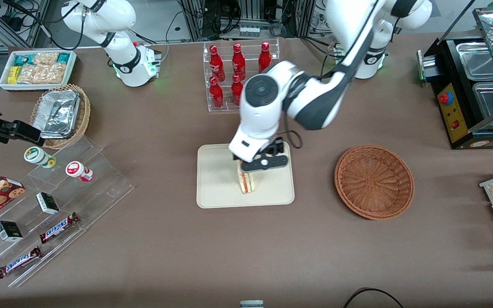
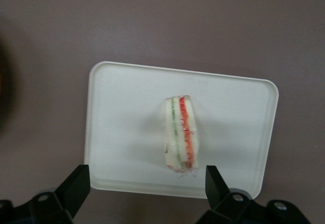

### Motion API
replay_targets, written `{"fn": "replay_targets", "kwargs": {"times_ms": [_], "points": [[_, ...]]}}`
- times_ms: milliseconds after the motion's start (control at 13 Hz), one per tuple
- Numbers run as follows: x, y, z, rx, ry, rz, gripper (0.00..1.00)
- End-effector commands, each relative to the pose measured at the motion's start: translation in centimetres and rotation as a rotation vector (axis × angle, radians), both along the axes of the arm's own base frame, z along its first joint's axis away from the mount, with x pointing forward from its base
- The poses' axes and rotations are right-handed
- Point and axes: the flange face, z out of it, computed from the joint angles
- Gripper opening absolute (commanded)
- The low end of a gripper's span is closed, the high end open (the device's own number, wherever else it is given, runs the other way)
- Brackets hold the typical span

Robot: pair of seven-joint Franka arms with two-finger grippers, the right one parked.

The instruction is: Place sandwich from basket to tray

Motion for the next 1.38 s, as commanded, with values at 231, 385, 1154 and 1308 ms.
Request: {"fn": "replay_targets", "kwargs": {"times_ms": [231, 385, 1154, 1308], "points": [[1.7, 11.6, 7.4, 0.042, 0.115, -0.113, 1.00], [2.5, 16.6, 9.6, 0.052, 0.156, -0.179, 1.00], [-0.6, 39.0, 16.4, 0.020, 0.208, -0.299, 1.00], [-2.1, 40.0, 17.0, 0.042, 0.206, -0.288, 1.00]]}}
